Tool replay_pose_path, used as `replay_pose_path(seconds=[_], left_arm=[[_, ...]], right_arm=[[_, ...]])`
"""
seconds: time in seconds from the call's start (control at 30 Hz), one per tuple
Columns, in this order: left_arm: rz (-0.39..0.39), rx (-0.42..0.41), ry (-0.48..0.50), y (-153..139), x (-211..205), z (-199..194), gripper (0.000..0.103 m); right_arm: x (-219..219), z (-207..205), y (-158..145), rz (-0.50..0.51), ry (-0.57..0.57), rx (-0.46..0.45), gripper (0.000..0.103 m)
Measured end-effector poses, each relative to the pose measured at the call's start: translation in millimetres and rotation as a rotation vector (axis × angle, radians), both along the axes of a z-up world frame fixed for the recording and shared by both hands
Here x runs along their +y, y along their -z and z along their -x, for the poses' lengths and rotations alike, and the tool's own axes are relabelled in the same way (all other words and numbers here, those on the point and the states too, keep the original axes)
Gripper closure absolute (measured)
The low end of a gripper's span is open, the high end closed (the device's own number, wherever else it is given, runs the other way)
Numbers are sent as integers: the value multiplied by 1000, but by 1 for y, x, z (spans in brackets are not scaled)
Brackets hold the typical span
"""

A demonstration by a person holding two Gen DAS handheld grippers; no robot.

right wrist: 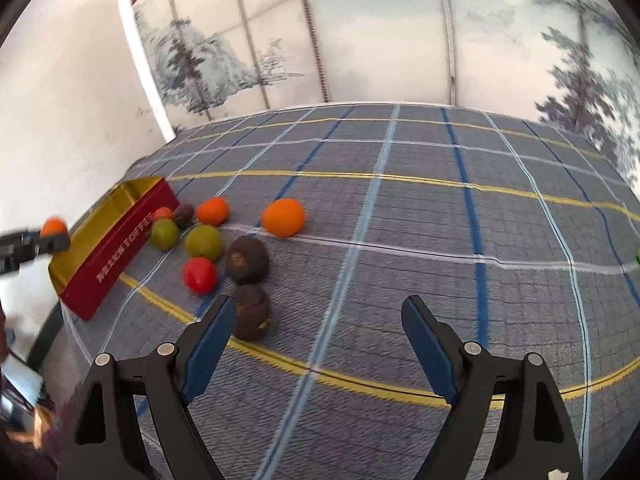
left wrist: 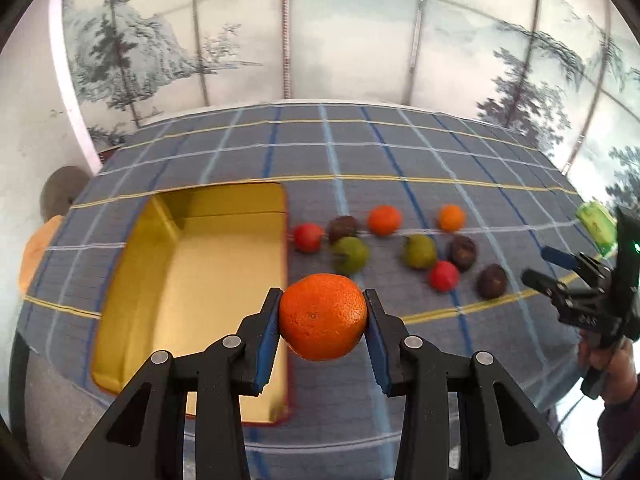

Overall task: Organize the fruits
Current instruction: 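Carry the orange over the tin box and open the left gripper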

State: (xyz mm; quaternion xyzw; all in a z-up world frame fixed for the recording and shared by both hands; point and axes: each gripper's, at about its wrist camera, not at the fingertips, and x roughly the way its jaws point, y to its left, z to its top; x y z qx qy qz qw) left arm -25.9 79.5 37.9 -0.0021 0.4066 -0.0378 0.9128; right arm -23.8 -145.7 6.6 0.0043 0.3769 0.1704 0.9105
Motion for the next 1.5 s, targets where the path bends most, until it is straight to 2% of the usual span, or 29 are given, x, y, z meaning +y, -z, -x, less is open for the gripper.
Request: replay_pose_path(seconds=[0.43, 0.57, 0.7, 0.87, 1.07, 1.5], left_arm=[[-161, 6, -95, 11, 58, -42, 62], [-183, 21, -112, 16, 73, -59, 62], [-222, 45, -122, 23, 85, -80, 62], [-245, 84, -134, 33, 102, -107, 62], [-258, 113, -141, 39, 112, -129, 62], [-286, 158, -157, 54, 127, -153, 61]], right_arm=[[34, -7, 15, 100, -31, 25, 20], [27, -10, 16, 76, 13, 16, 20], [8, -13, 10, -5, 66, 6, 15], [-6, -17, 11, -43, 112, 2, 14], [-3, -17, 12, -31, 100, -14, 10], [3, -16, 15, -11, 87, -24, 10]])
